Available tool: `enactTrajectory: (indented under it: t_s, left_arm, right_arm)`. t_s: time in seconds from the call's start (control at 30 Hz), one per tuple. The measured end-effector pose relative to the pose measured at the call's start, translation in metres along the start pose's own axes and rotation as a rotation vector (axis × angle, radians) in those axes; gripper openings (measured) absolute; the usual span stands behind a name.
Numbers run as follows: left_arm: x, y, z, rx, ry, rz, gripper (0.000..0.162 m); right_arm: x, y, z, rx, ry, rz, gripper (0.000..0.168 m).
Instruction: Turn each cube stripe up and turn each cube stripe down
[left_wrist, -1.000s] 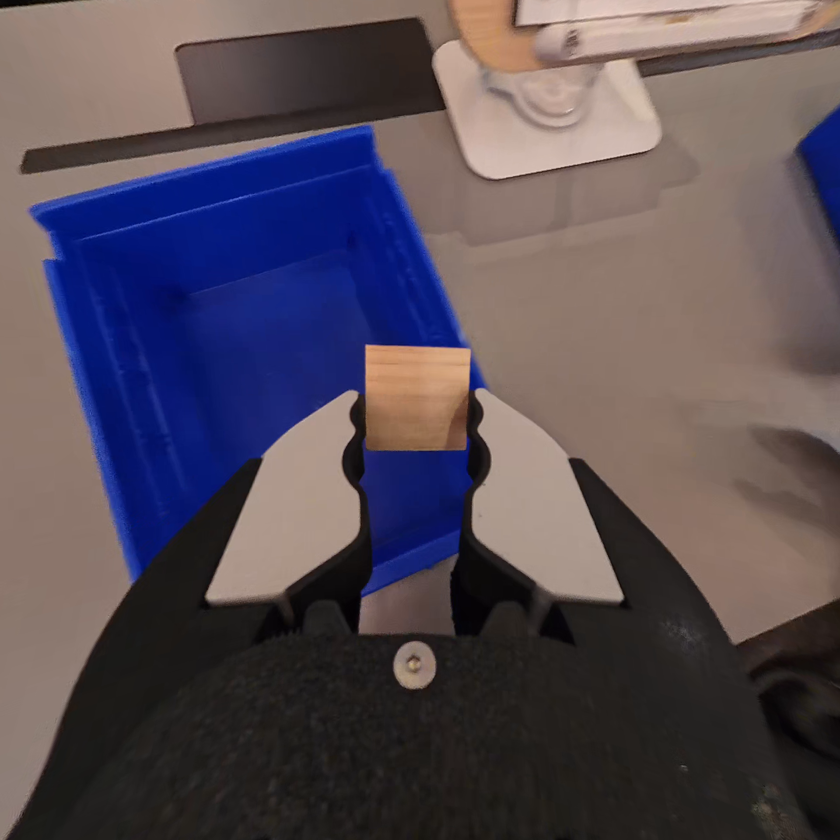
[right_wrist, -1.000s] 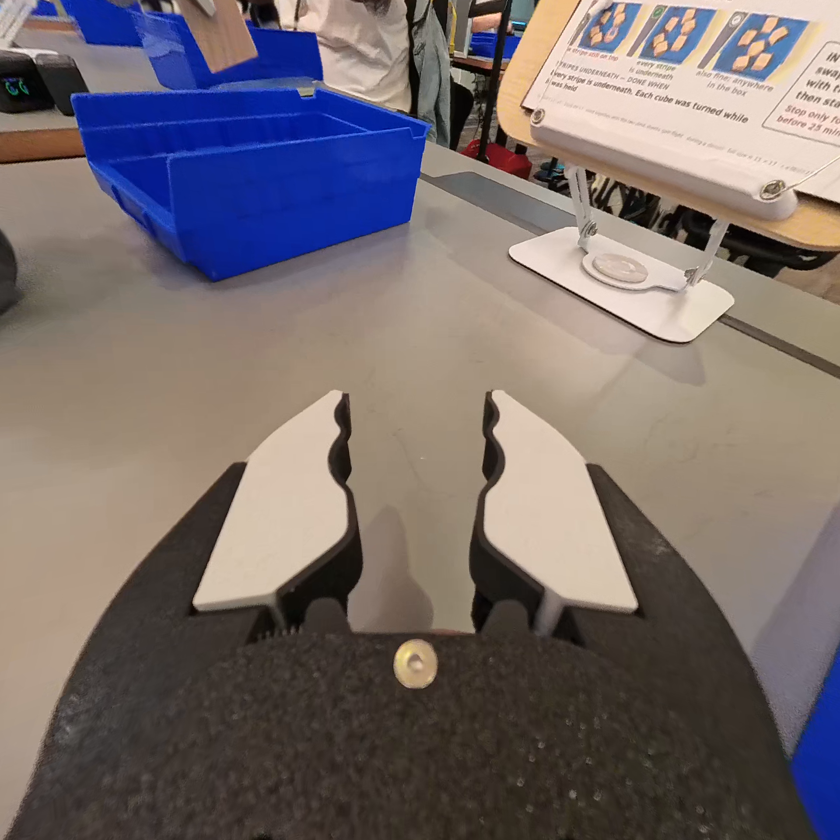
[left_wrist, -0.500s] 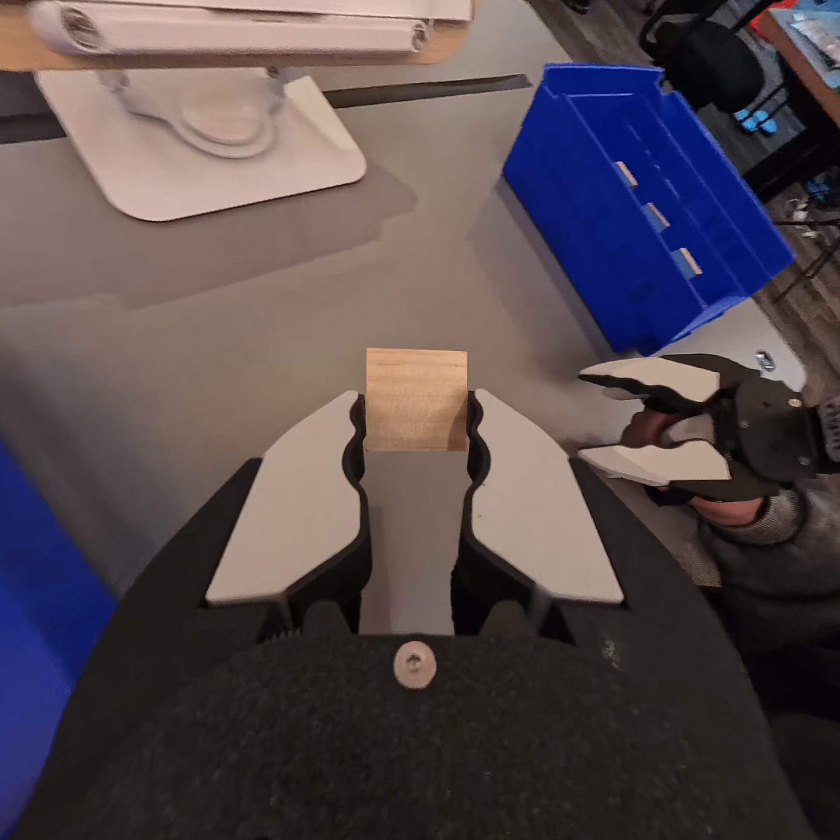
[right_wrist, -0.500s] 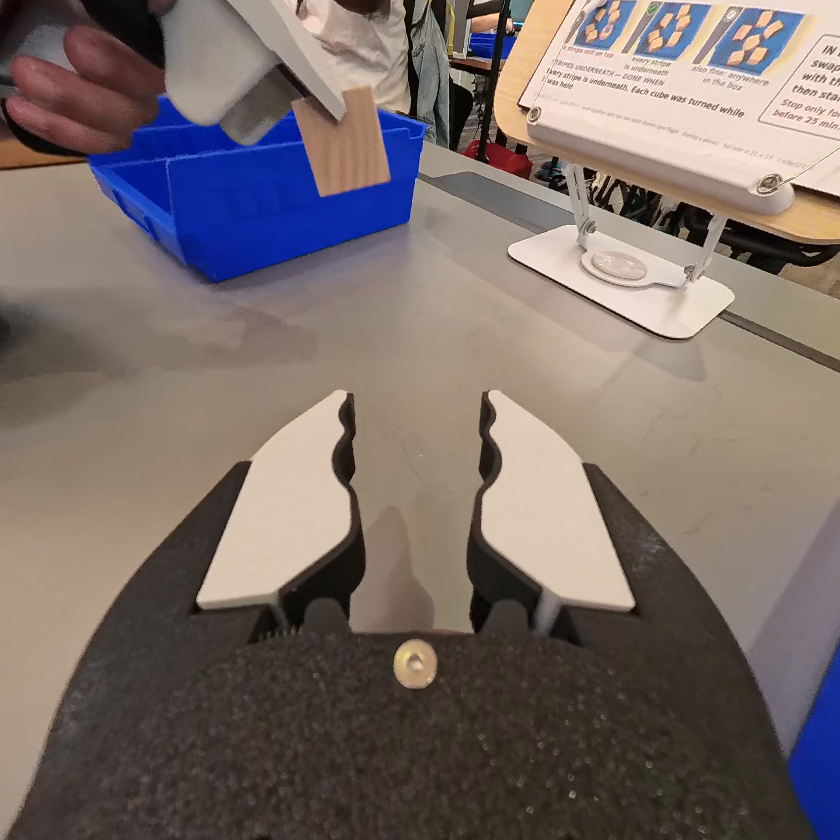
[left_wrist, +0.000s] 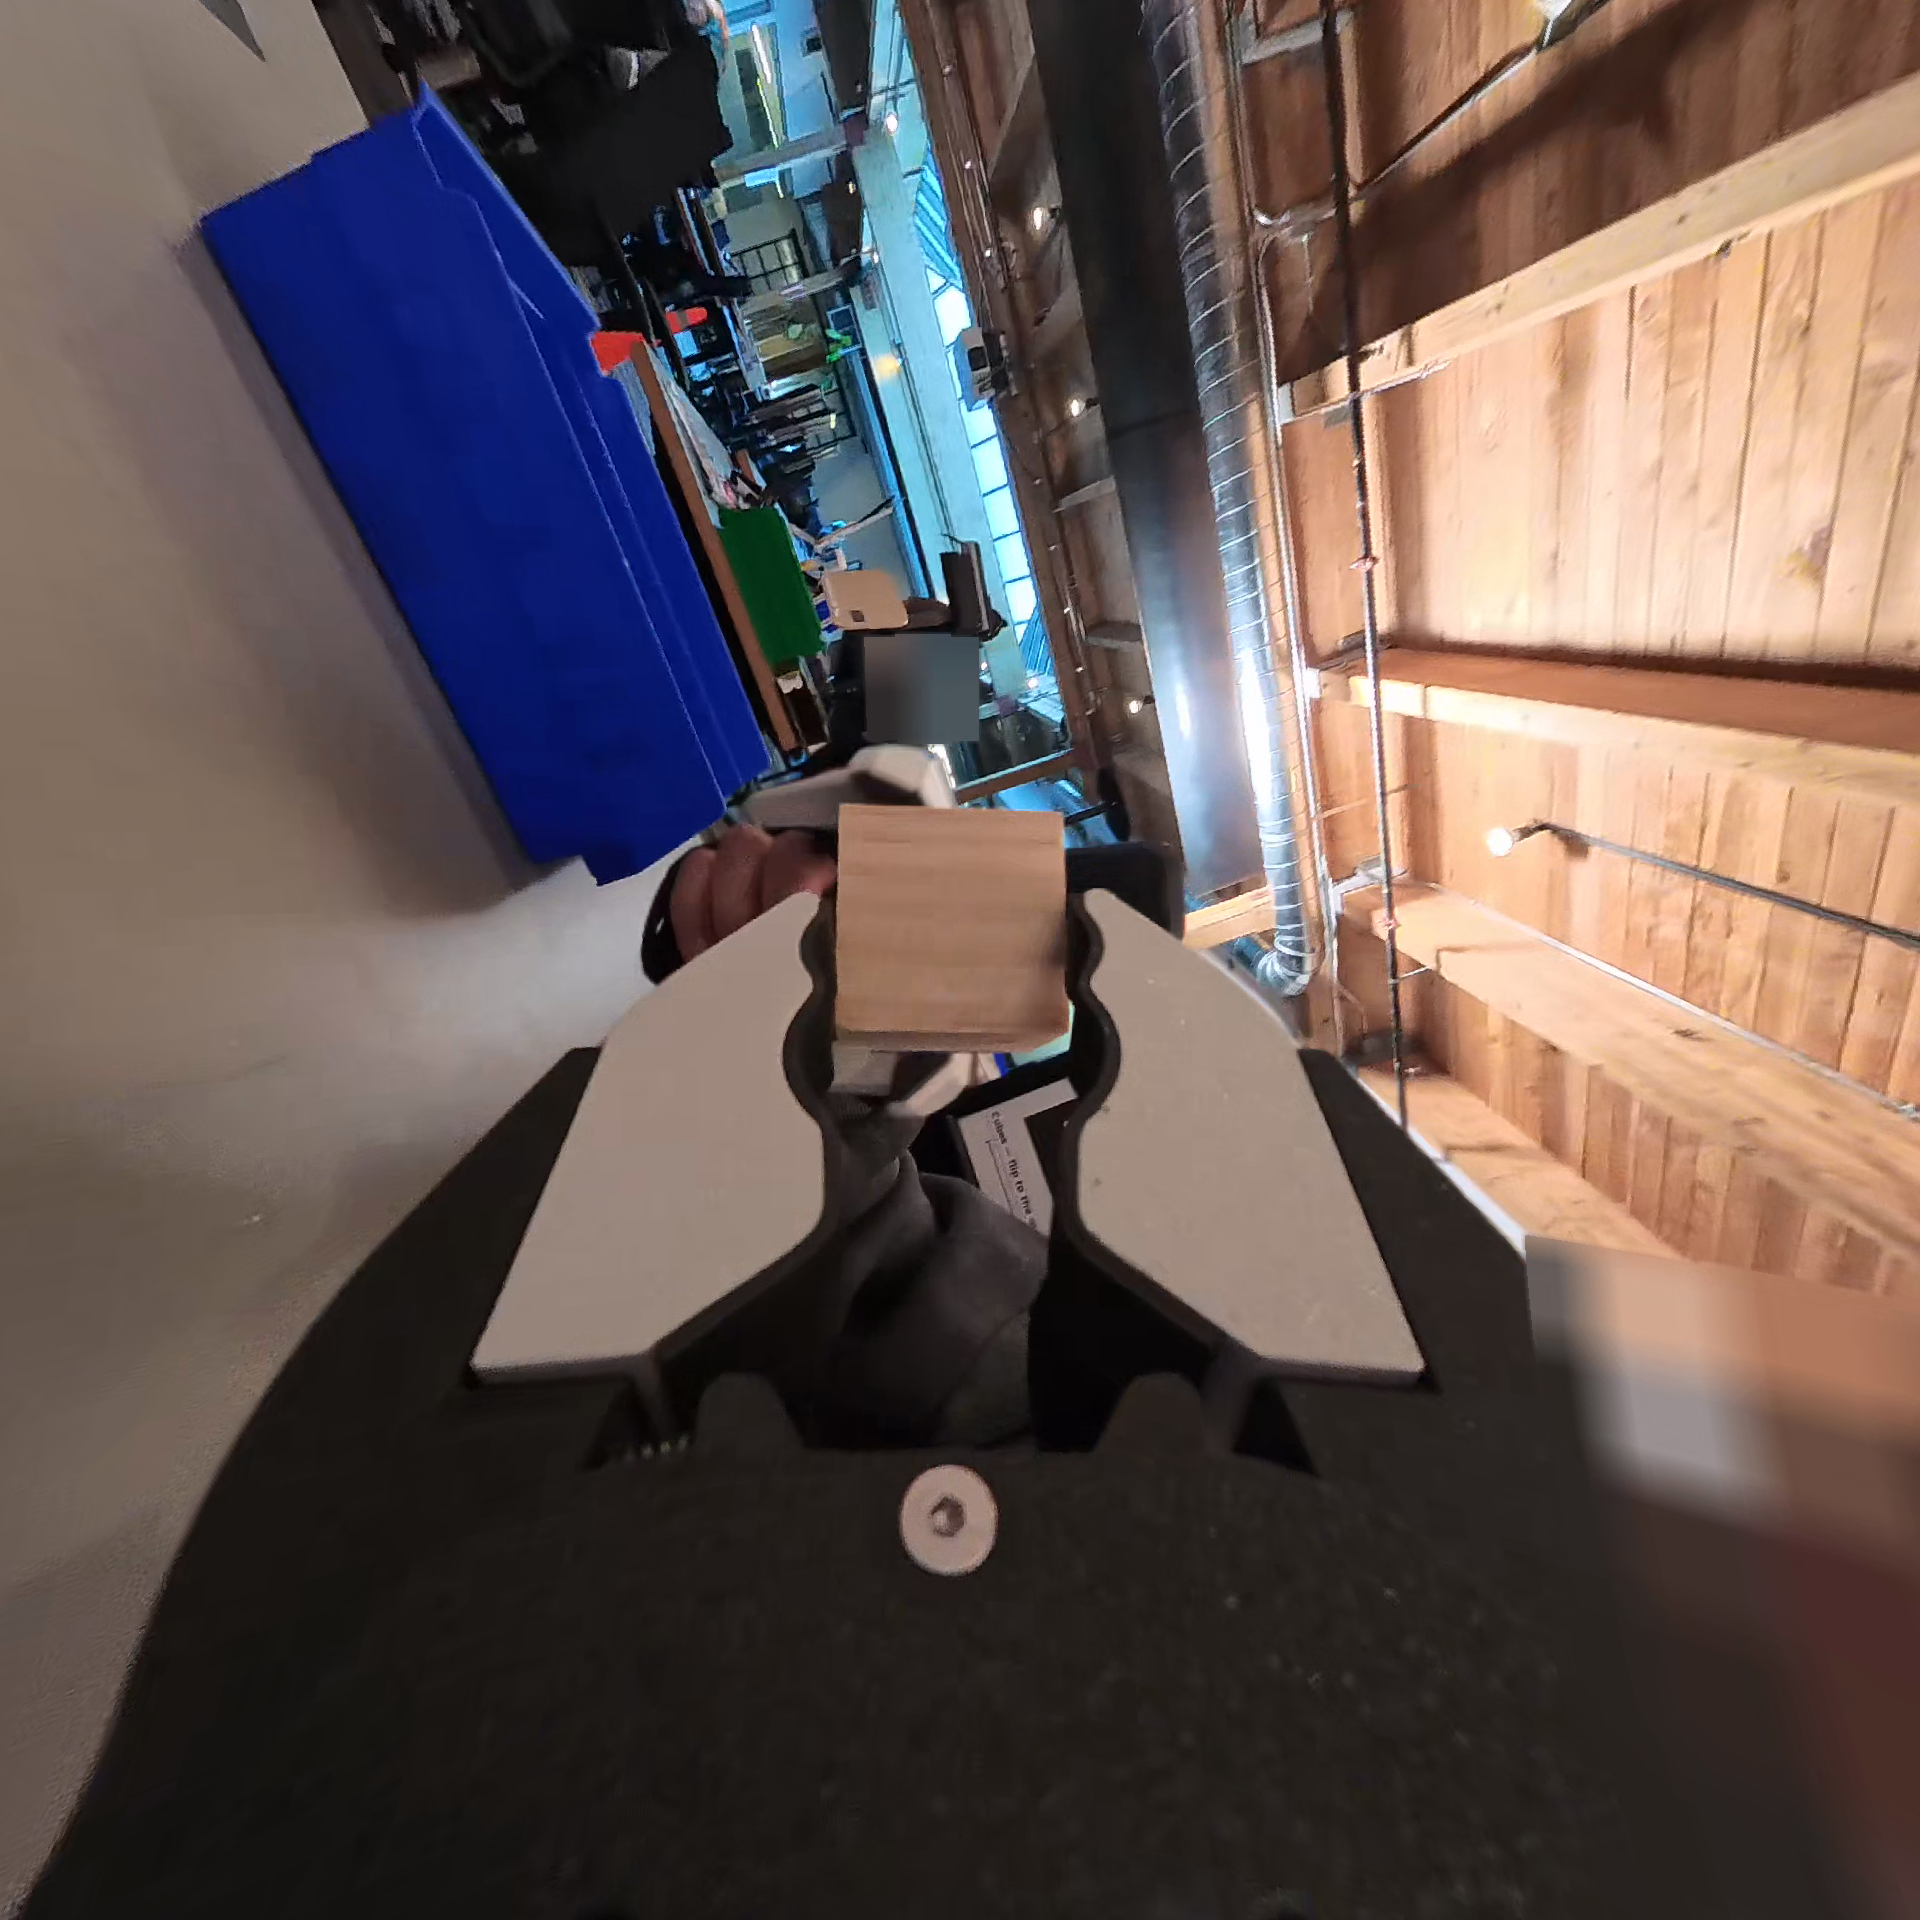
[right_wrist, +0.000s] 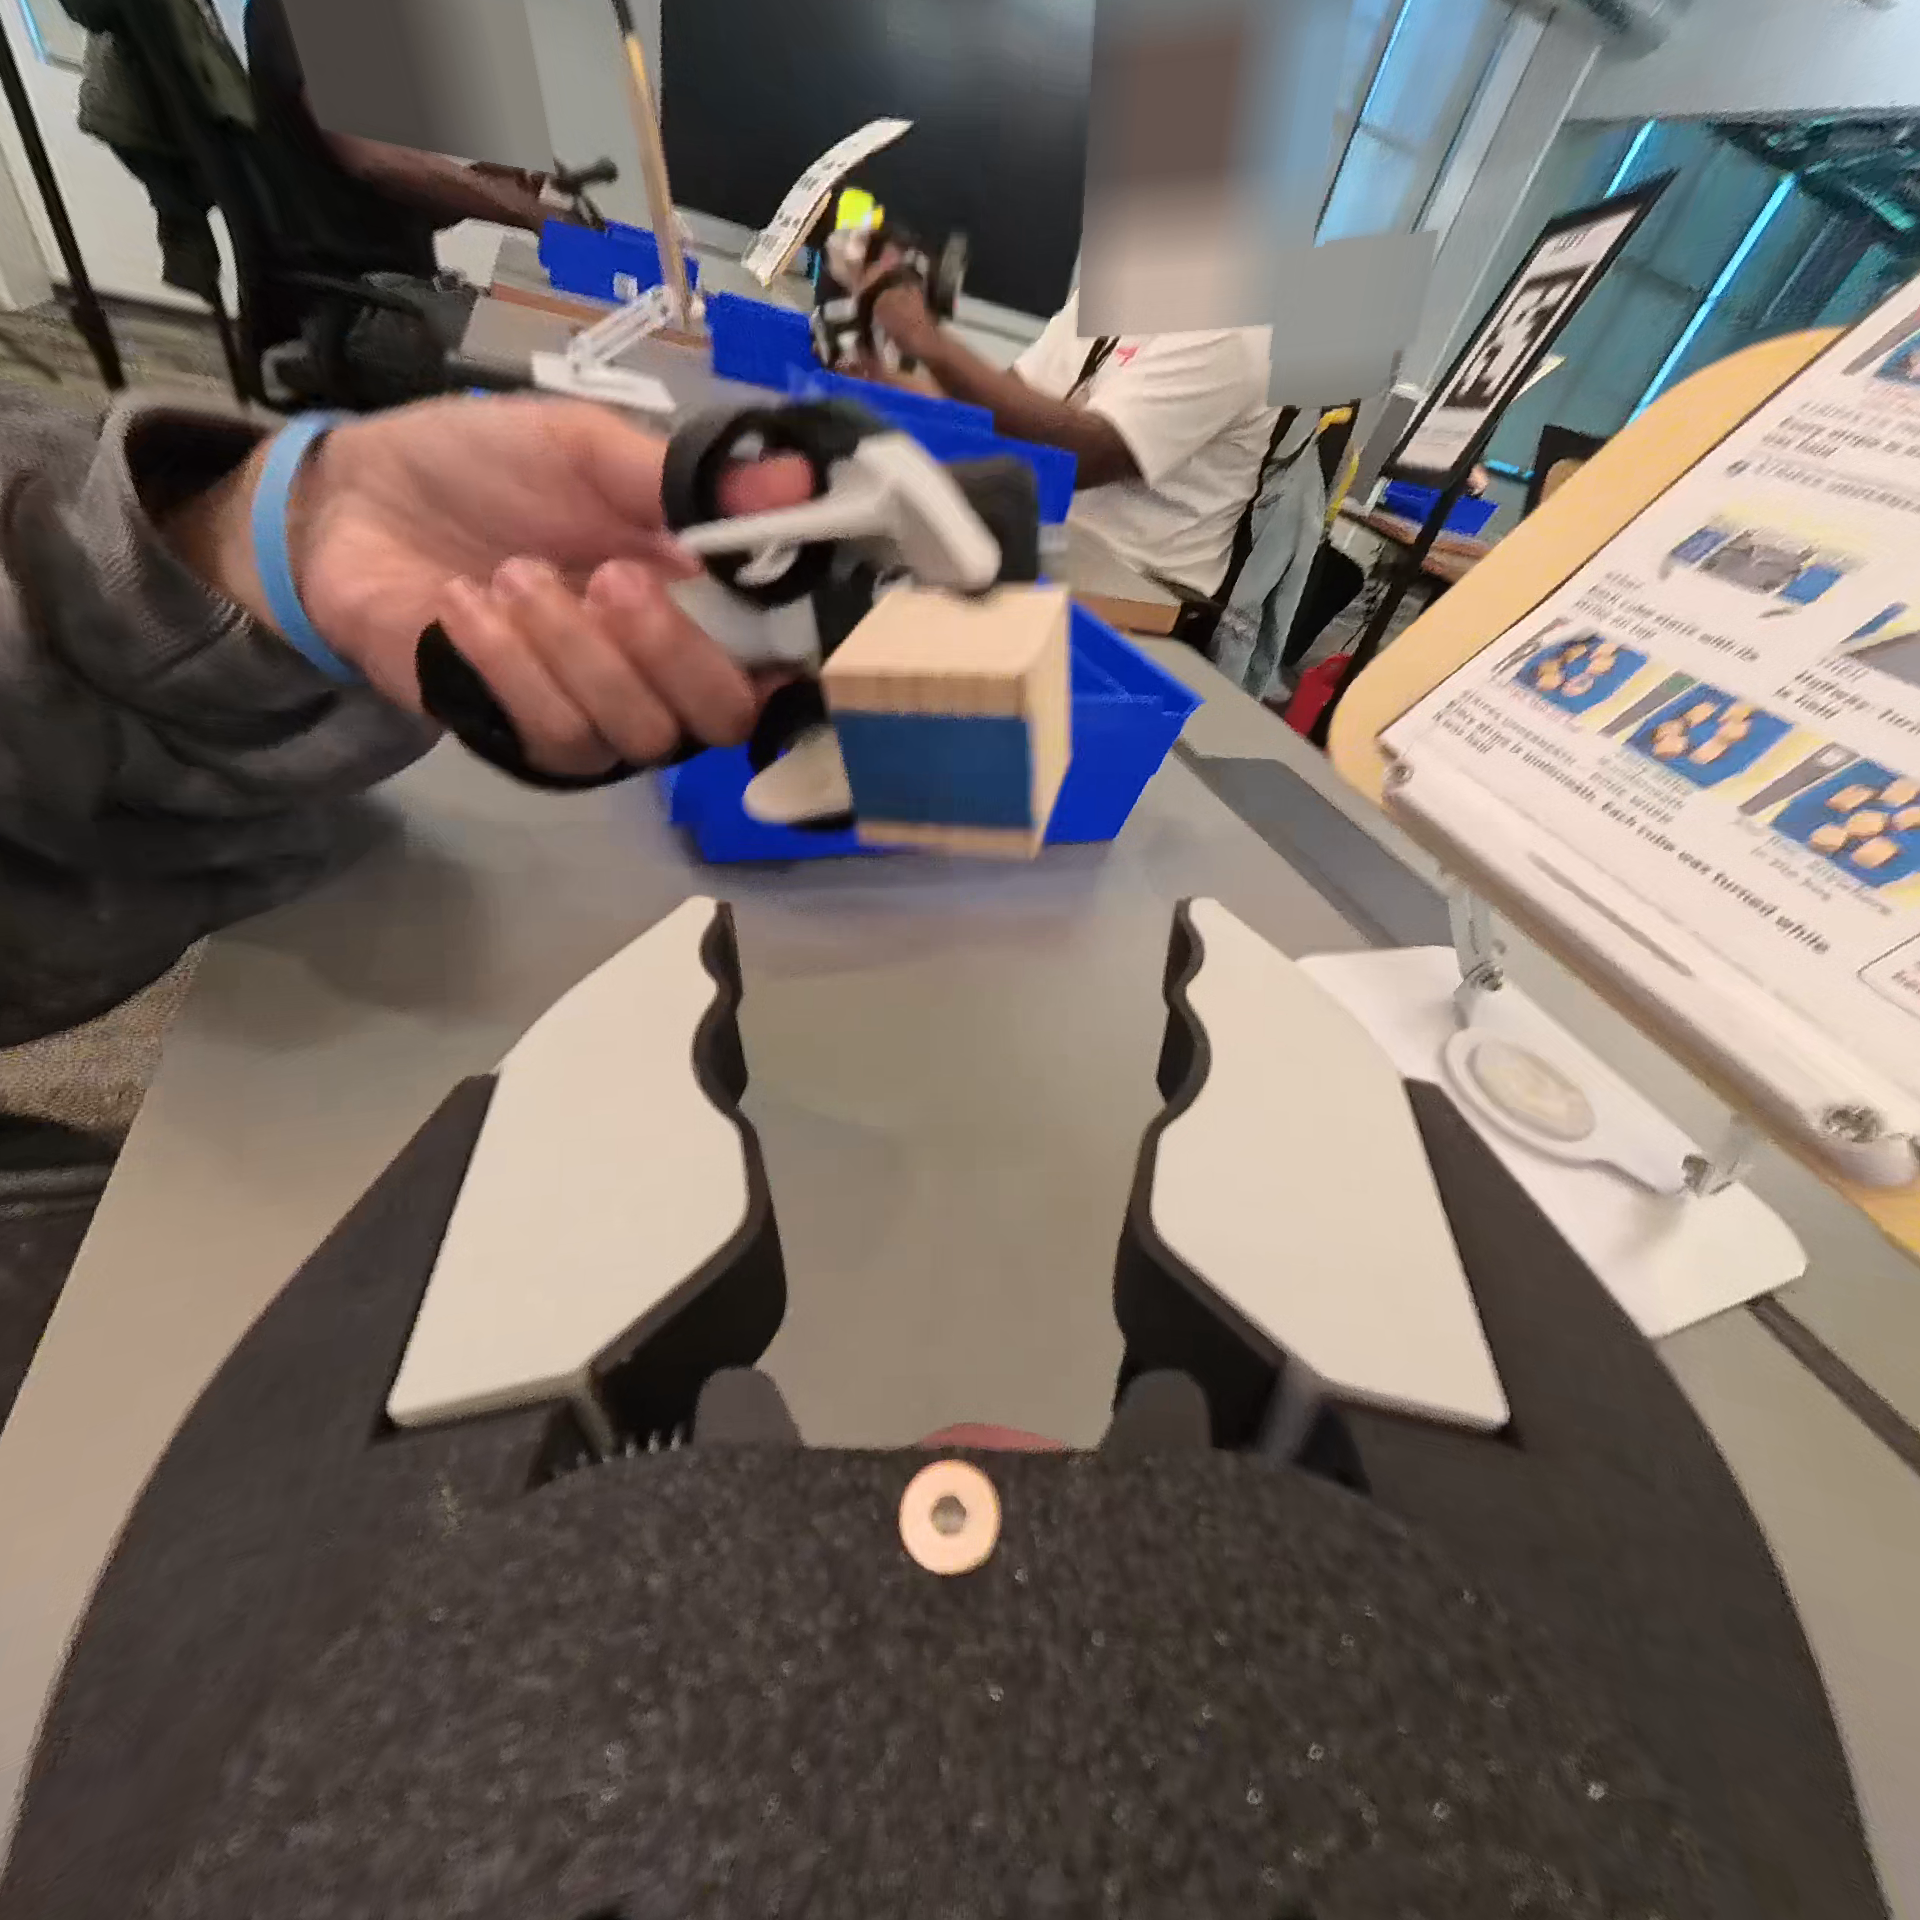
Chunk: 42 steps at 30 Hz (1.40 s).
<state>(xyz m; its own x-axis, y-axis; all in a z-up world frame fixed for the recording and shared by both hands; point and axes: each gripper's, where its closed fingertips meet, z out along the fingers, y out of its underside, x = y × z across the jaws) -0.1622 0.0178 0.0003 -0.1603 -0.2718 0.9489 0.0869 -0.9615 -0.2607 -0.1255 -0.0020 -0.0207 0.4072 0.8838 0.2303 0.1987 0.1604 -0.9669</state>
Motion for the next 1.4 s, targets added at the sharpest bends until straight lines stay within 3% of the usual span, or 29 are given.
enactTrajectory:
  t_s: [0.13,0.33,0.43,0.6,0.67,0.77,0.93,1.1,1.2,1.3,1.4]
  left_arm:
    - [-0.005,-0.002,-0.001,0.016,0.003,-0.021,0.041]
    - [-0.009,-0.002,0.002,0.041,0.035,-0.071,0.041]
    - [-0.013,0.004,0.007,0.024,0.04,-0.09,0.041]
    - [-0.01,0.012,0.01,-0.028,0.064,-0.083,0.042]
    - [-0.007,0.014,0.006,-0.043,0.039,-0.01,0.059]
    - [-0.015,0.029,-0.007,-0.073,-0.089,0.196,0.07]
    - [-0.055,0.083,-0.025,-0.077,-0.405,0.635,0.067]
    - [-0.058,0.111,-0.019,-0.133,-0.456,0.721,0.065]
    - [-0.06,0.112,-0.017,-0.164,-0.511,0.804,0.064]
    - [-0.066,0.112,-0.019,-0.185,-0.571,0.861,0.063]
    - [-0.068,0.112,-0.018,-0.187,-0.576,0.86,0.062]
  right_arm:
    - [0.005,-0.027,0.015,0.109,-0.014,0.049,0.083]
    - [0.0,-0.014,0.042,0.056,0.06,0.025,0.082]
    - [0.003,-0.005,0.046,0.027,0.158,-0.019,0.045]
    - [0.002,-0.006,0.039,0.026,0.139,0.0,0.045]
    - [0.005,-0.011,0.032,0.028,0.136,0.01,0.045]
    - [0.011,-0.023,0.014,0.015,0.148,-0.002,0.045]
    - [0.045,-0.051,-0.042,-0.024,0.3,-0.02,0.045]
    - [0.105,-0.074,-0.134,-0.088,0.593,0.064,0.045]
    - [0.142,-0.04,-0.185,-0.239,0.761,0.238,0.045]
    - [0.165,0.039,-0.217,-0.462,0.866,0.544,0.045]
    - [0.154,0.126,-0.224,-0.732,0.812,0.904,0.046]
